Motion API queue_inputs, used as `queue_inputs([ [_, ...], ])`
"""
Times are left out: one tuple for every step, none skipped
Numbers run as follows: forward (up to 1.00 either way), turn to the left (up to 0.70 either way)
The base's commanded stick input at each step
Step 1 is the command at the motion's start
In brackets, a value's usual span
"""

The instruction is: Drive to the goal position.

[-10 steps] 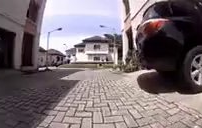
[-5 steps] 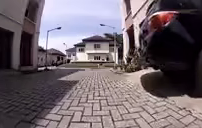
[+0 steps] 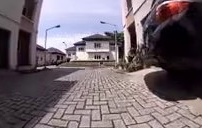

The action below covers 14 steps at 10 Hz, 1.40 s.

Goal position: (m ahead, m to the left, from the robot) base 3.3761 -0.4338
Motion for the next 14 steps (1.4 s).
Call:
queue_inputs([
  [0.5, 0.0],
  [0.5, 0.0],
  [0.5, 0.0],
  [0.5, 0.0],
  [0.5, 0.0],
  [0.5, 0.0],
  [0.5, 0.0],
  [0.5, 0.0],
  [0.5, 0.0],
  [0.5, 0.0],
  [0.5, 0.0],
  [0.5, 0.0],
  [0.5, 0.0],
  [0.5, 0.0],
])
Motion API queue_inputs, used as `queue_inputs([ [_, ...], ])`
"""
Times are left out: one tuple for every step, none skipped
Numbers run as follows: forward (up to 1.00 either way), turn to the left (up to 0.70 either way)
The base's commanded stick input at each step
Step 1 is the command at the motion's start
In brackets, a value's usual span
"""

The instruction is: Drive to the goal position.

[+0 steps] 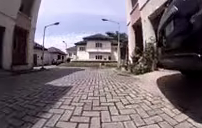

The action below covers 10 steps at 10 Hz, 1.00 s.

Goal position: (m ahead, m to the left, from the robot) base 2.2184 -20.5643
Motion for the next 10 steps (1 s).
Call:
queue_inputs([
  [0.5, 0.0],
  [0.5, 0.0],
  [0.5, 0.0],
  [0.5, 0.0],
  [0.5, 0.0],
  [0.5, 0.0],
  [0.5, 0.0],
  [0.5, 0.0],
  [0.5, 0.0],
  [0.5, 0.0],
])
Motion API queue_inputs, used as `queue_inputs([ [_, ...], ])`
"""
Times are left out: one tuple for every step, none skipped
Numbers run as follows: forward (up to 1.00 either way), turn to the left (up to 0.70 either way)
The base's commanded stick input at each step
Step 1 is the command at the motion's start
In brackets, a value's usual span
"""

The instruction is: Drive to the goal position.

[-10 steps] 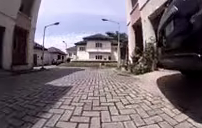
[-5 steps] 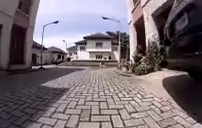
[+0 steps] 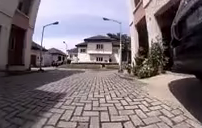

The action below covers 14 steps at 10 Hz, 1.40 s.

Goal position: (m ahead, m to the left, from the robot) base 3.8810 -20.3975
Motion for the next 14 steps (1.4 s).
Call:
queue_inputs([
  [0.5, 0.0],
  [0.5, 0.0],
  [0.5, 0.0],
  [0.5, 0.0],
  [0.5, 0.0],
  [0.5, 0.0],
  [0.5, 0.0],
  [0.5, 0.0],
  [0.5, 0.0],
  [0.5, 0.0],
  [0.5, 0.0],
  [0.5, 0.0],
  [0.5, 0.0],
  [0.5, 0.0],
])
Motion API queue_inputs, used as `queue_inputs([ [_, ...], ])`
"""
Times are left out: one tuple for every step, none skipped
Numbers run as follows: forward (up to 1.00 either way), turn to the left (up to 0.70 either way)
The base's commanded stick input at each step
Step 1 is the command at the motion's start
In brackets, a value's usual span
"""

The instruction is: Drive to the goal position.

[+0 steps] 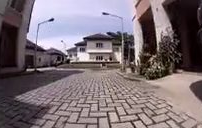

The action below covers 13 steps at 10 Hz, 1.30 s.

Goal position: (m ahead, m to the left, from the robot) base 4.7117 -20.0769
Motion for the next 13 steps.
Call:
queue_inputs([
  [0.5, 0.0],
  [0.5, 0.0],
  [0.5, 0.0],
  [0.5, 0.0],
  [0.5, 0.0],
  [0.5, 0.0],
  [0.5, 0.0],
  [0.5, 0.0],
  [0.5, 0.0],
  [0.5, 0.0],
  [0.5, 0.0],
  [0.5, 0.0],
  [0.5, 0.0],
])
